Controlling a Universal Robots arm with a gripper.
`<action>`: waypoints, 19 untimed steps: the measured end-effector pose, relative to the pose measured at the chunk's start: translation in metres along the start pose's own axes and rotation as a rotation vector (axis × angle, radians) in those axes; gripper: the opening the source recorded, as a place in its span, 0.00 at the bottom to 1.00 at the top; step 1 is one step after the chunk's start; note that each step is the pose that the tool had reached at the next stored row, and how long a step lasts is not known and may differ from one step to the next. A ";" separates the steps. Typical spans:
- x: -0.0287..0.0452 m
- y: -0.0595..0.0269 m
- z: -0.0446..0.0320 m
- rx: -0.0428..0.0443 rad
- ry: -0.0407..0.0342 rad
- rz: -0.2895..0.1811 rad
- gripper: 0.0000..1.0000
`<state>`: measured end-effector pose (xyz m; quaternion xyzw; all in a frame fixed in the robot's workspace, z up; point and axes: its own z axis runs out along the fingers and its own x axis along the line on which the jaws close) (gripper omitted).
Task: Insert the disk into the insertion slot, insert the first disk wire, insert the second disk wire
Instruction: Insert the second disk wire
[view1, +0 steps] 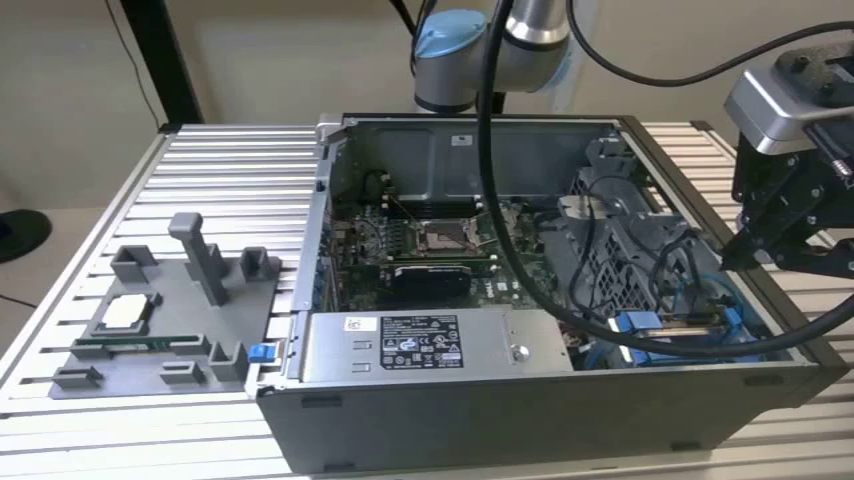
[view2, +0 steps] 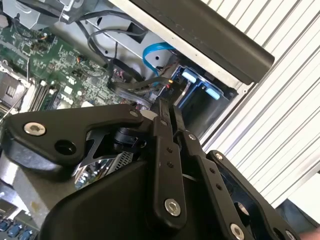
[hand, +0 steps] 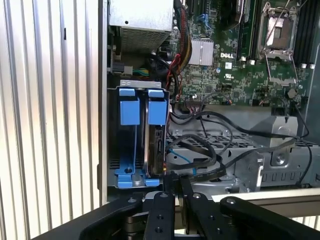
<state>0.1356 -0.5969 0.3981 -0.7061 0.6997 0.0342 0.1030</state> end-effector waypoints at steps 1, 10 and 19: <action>0.0000 0.0006 0.0015 0.0000 0.0015 0.000 0.00; -0.0013 0.0101 0.0112 0.0002 0.0076 0.001 0.00; -0.0002 0.0180 0.0242 0.0006 0.0185 0.003 0.00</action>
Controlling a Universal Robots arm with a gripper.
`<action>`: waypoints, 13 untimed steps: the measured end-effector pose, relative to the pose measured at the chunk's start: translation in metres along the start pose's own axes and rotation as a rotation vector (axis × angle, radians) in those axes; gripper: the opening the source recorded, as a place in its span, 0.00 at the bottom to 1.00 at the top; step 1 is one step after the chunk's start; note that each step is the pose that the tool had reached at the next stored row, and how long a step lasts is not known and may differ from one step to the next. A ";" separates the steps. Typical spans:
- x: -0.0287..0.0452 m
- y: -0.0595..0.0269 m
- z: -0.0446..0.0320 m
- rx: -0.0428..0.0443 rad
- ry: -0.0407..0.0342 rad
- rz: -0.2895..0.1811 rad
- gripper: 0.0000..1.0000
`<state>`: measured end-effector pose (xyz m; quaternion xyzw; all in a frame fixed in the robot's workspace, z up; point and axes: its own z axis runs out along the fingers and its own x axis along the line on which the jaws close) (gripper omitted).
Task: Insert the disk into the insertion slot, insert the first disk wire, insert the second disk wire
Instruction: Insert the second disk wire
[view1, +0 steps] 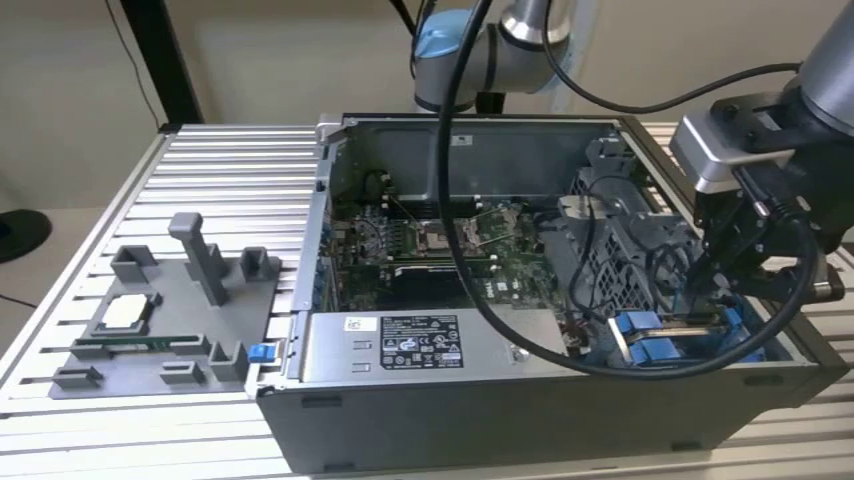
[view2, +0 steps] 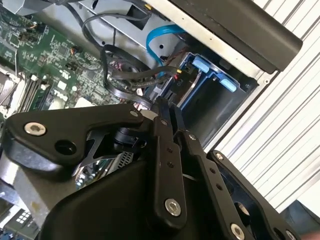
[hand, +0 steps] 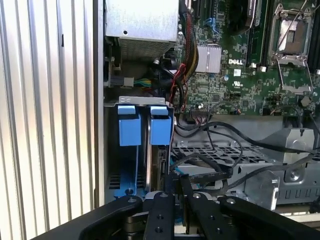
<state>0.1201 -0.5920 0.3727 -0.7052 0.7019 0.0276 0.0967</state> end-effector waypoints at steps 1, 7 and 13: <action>0.0001 0.0004 0.0013 0.0001 0.0010 0.001 0.00; 0.0011 0.0027 0.0076 0.0007 0.0033 0.004 0.00; 0.0018 0.0043 0.0116 0.0007 0.0114 0.003 0.00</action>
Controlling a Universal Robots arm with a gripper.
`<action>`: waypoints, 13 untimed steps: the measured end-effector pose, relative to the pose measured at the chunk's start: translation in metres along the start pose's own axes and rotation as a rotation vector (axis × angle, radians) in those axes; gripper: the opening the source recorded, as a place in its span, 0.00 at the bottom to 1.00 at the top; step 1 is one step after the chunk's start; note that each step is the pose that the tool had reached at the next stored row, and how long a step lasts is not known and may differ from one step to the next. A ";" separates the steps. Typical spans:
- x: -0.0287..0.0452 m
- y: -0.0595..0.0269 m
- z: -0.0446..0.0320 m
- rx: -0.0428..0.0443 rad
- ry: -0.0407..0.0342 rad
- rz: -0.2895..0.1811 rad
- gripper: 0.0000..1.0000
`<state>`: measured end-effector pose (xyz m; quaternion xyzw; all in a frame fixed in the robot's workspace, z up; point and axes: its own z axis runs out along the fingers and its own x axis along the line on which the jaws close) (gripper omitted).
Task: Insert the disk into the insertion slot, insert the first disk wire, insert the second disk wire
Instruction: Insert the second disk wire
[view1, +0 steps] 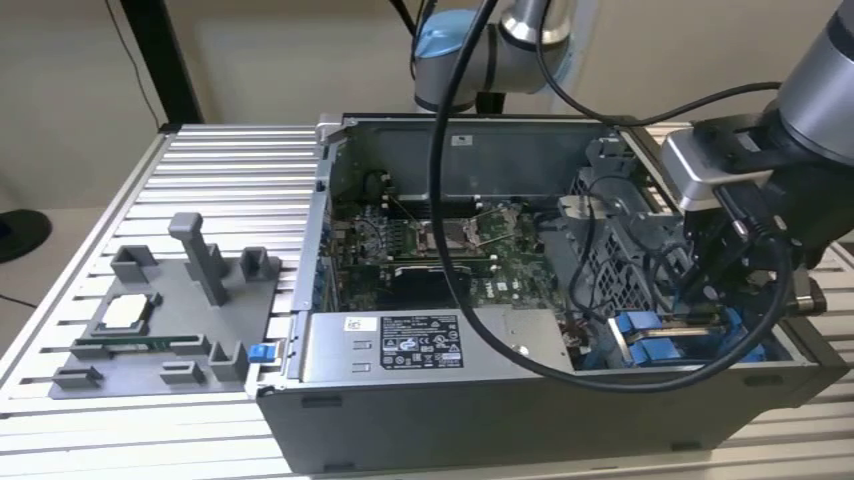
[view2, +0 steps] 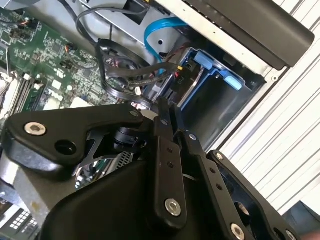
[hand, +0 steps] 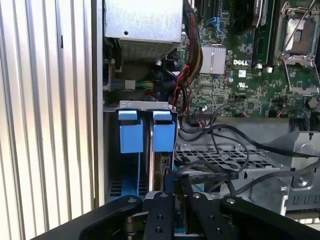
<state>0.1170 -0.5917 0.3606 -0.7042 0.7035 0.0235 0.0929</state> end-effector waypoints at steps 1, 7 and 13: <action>0.0004 0.0003 0.0021 0.0000 0.0044 0.000 0.00; 0.0012 0.0008 0.0070 0.0001 0.0121 0.000 0.00; 0.0013 0.0008 0.0072 0.0002 0.0120 0.000 0.00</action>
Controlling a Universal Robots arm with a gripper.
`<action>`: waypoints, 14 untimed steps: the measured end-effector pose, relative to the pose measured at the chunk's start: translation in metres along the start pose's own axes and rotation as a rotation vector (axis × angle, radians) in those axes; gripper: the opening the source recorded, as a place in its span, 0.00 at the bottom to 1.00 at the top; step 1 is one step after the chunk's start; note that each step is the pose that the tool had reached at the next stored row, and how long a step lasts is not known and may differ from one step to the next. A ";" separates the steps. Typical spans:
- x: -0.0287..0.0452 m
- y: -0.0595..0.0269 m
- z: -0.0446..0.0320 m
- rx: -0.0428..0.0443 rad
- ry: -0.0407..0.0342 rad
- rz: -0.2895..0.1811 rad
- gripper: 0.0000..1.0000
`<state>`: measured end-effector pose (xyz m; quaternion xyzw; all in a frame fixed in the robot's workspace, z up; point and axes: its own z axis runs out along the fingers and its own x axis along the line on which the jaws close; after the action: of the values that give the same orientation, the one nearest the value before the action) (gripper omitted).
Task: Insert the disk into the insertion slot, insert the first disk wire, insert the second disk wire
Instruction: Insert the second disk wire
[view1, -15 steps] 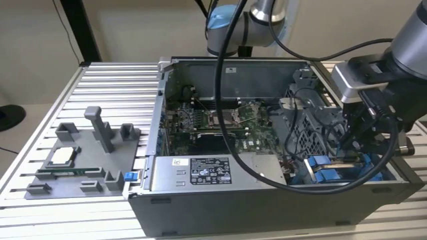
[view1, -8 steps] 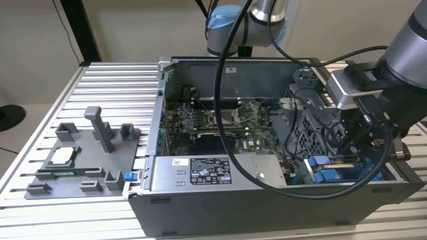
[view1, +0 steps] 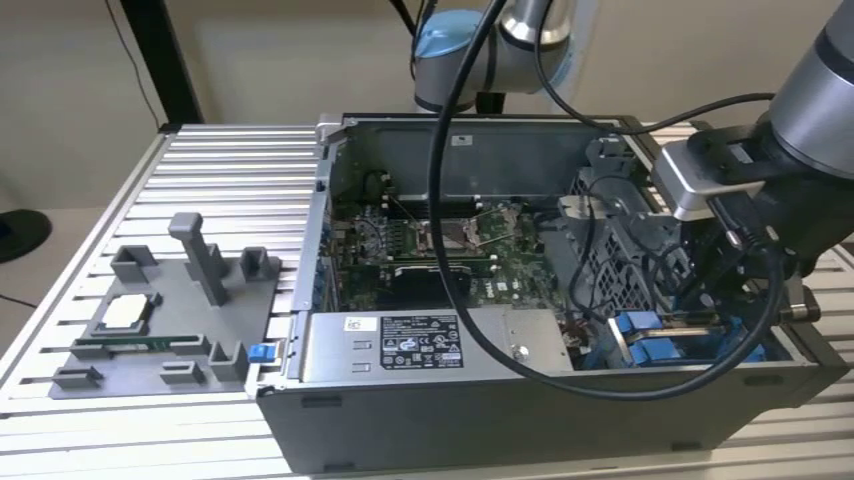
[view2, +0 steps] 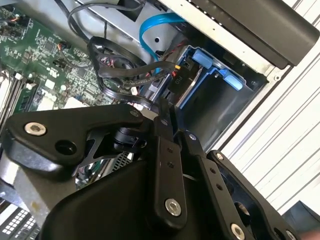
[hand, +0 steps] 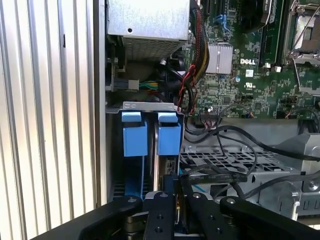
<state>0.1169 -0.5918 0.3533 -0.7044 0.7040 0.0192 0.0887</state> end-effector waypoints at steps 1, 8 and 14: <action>0.0000 0.0000 0.0000 0.0000 0.0001 0.000 0.00; 0.0004 0.0003 0.0027 0.0093 0.0009 -0.002 0.00; 0.0010 0.0004 0.0070 0.0251 0.0059 -0.007 0.00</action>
<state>0.1172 -0.5917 0.3462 -0.7059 0.7018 0.0080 0.0956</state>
